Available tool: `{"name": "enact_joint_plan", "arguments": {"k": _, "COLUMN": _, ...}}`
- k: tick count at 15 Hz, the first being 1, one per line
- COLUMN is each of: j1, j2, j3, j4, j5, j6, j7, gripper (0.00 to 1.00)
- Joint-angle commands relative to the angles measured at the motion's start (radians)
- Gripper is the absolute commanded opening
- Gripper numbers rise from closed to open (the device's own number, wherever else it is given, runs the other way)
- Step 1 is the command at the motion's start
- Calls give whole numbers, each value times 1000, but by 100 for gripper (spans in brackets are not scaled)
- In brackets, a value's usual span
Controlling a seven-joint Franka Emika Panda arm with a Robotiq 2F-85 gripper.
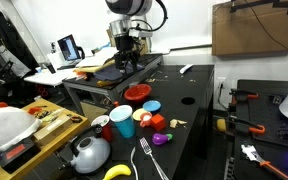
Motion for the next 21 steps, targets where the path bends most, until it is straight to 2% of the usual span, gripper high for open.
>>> {"name": "enact_joint_plan", "arguments": {"k": 1, "j1": -6, "j2": -78, "j3": -53, "j4": -90, "j5": -36, "j6": 95, "j7": 110, "gripper": 100}}
{"name": "enact_joint_plan", "arguments": {"k": 6, "j1": -11, "j2": -107, "j3": -134, "j4": -150, "j5": -154, "j6": 169, "j7": 304, "gripper": 100}}
{"name": "enact_joint_plan", "arguments": {"k": 11, "j1": -16, "j2": -116, "j3": -172, "j4": -190, "j5": -218, "j6": 155, "j7": 450, "gripper": 100}}
{"name": "enact_joint_plan", "arguments": {"k": 15, "j1": -10, "j2": -106, "j3": -152, "j4": -213, "j5": -190, "j6": 147, "j7": 456, "gripper": 100}}
{"name": "enact_joint_plan", "arguments": {"k": 21, "j1": 23, "j2": -71, "j3": -81, "j4": -236, "j5": -147, "j6": 144, "j7": 407, "gripper": 100}}
